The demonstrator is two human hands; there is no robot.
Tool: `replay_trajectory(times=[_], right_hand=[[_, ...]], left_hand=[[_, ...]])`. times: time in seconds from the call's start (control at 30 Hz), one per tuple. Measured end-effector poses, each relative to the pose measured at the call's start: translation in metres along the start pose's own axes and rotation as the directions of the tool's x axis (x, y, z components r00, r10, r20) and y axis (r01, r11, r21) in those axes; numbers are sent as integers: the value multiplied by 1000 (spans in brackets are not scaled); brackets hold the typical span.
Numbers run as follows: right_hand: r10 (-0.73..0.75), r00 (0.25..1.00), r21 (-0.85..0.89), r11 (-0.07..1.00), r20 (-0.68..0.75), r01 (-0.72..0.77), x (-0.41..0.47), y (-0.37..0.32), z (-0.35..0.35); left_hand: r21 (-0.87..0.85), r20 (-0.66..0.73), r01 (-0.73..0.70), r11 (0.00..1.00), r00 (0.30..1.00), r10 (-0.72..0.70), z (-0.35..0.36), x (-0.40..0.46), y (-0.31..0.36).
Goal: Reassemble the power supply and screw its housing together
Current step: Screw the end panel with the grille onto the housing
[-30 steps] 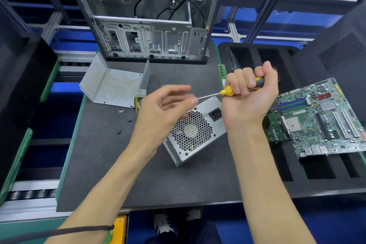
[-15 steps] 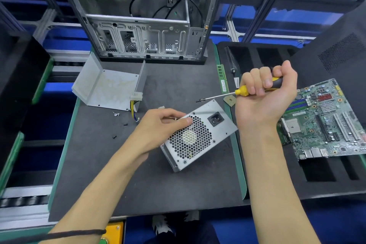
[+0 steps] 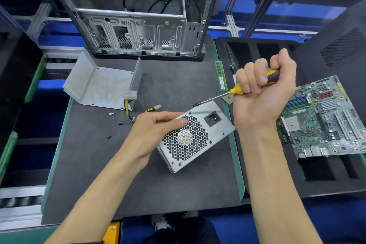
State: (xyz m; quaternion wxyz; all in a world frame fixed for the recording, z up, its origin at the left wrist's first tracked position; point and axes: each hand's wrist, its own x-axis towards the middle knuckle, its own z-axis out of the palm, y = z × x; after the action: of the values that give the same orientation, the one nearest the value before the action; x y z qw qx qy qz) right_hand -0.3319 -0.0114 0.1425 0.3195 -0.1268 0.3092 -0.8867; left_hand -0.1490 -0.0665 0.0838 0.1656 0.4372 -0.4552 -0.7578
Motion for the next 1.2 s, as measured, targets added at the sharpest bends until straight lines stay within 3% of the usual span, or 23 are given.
replay_trajectory(times=[0.3,0.7,1.2], right_hand=[[17,997,-47,999,77,-14,-4,1,12],[-11,987,-172,984,160,39,-7,2,14],[-25,988,-142,989,149,47,-4,-2,13]], left_hand=[[-144,-3,78,986,997,-80,4,-3,2],[-155,22,66,986,998,-63,5,-6,1],[-115,24,62,991,998,-60,5,-7,1]])
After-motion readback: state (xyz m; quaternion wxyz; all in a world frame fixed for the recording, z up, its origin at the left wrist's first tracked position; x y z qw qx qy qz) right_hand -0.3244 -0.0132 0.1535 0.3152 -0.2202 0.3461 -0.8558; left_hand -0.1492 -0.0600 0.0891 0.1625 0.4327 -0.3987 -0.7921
